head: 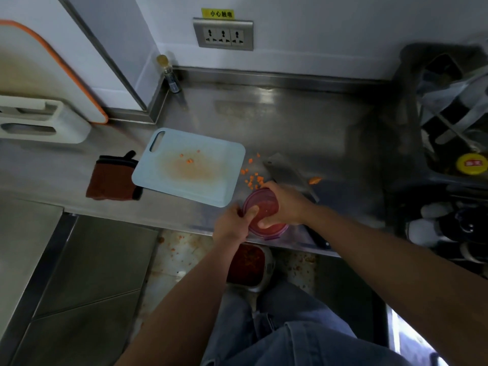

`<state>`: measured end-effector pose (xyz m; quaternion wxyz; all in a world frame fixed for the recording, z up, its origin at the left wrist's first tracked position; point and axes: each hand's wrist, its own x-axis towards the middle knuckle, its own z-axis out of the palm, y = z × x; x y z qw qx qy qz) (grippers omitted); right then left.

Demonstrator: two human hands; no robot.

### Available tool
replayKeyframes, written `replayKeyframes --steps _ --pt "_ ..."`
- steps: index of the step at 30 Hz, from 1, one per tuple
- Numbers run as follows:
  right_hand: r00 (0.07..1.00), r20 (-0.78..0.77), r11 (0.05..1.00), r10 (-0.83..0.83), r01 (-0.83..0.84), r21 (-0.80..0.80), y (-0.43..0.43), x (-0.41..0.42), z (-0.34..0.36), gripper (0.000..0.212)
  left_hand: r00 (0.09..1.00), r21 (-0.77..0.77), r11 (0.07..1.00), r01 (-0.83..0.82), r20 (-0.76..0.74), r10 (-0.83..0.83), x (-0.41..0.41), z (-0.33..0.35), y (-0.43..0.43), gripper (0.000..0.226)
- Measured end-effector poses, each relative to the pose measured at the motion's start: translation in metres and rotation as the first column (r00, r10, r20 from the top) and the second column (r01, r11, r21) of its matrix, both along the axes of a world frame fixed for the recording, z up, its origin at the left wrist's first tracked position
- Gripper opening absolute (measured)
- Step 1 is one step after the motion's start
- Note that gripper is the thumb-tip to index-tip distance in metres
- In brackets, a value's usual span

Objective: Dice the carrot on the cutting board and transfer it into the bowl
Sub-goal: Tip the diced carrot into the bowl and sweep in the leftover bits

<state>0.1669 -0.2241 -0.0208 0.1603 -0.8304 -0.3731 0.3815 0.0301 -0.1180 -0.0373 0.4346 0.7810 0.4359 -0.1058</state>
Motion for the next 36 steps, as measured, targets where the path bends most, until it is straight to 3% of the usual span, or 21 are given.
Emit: replayKeyframes --steps 4,8,11,14,16,18,20,22,24,26,29,32,34,36 --pt "0.996 -0.013 0.988 -0.09 0.091 0.125 -0.018 -0.011 0.002 0.107 0.996 0.078 0.997 -0.017 0.089 0.01 -0.008 0.003 -0.008 0.047" --pt "0.936 -0.079 0.894 -0.342 0.351 0.278 -0.043 -0.009 0.002 0.093 0.936 -0.015 0.978 -0.208 0.286 0.203 -0.015 0.003 -0.02 0.068" --pt "0.744 -0.222 0.674 -0.63 0.666 0.318 -0.064 0.006 0.009 0.085 0.979 0.124 0.992 -0.007 0.205 -0.018 0.001 0.003 -0.02 0.04" --pt "0.517 -0.197 0.46 -0.833 0.845 0.271 -0.09 0.026 0.012 0.081 0.955 0.262 0.93 0.258 0.077 -0.286 0.022 0.004 -0.031 0.019" --pt "0.366 -0.198 0.304 -0.909 0.909 0.285 -0.107 0.035 0.012 0.078 0.917 0.29 0.884 0.367 0.045 -0.395 0.032 0.005 -0.042 0.023" --pt "0.24 -0.186 0.19 -0.953 0.949 0.252 -0.118 0.039 0.011 0.075 0.849 0.374 0.78 0.502 -0.044 -0.526 0.039 0.004 -0.051 0.039" --pt "0.144 -0.177 0.109 -0.974 0.975 0.192 -0.124 0.04 0.009 0.07 0.759 0.419 0.654 0.63 -0.154 -0.632 0.044 0.003 -0.059 0.051" --pt "0.093 -0.183 0.064 -0.979 0.985 0.161 -0.129 0.04 0.008 0.067 0.697 0.393 0.59 0.706 -0.231 -0.679 0.049 0.001 -0.064 0.056" --pt "0.104 -0.17 0.077 -0.98 0.985 0.157 -0.132 0.041 0.009 0.069 0.691 0.382 0.588 0.714 -0.247 -0.679 0.051 0.001 -0.069 0.055" --pt "0.18 -0.095 0.162 -0.979 0.971 0.174 -0.134 0.039 0.01 0.077 0.708 0.391 0.603 0.696 -0.234 -0.666 0.05 0.003 -0.072 0.053" --pt "0.398 0.258 0.455 -0.88 0.862 0.224 -0.133 0.025 0.01 0.09 0.733 0.402 0.63 0.665 -0.189 -0.653 0.049 0.003 -0.074 0.052" --pt "0.532 0.471 0.702 -0.703 0.626 0.34 -0.124 0.011 0.012 0.074 0.753 0.426 0.646 0.633 -0.142 -0.643 0.05 0.003 -0.073 0.049" --pt "0.693 0.436 0.812 -0.574 0.411 0.415 -0.114 0.01 0.017 0.05 0.767 0.449 0.656 0.607 -0.112 -0.632 0.051 0.003 -0.072 0.044" --pt "0.851 0.318 0.875 -0.419 0.285 0.39 -0.103 0.011 0.02 0.04 0.781 0.481 0.66 0.577 -0.09 -0.617 0.051 0.004 -0.071 0.04"
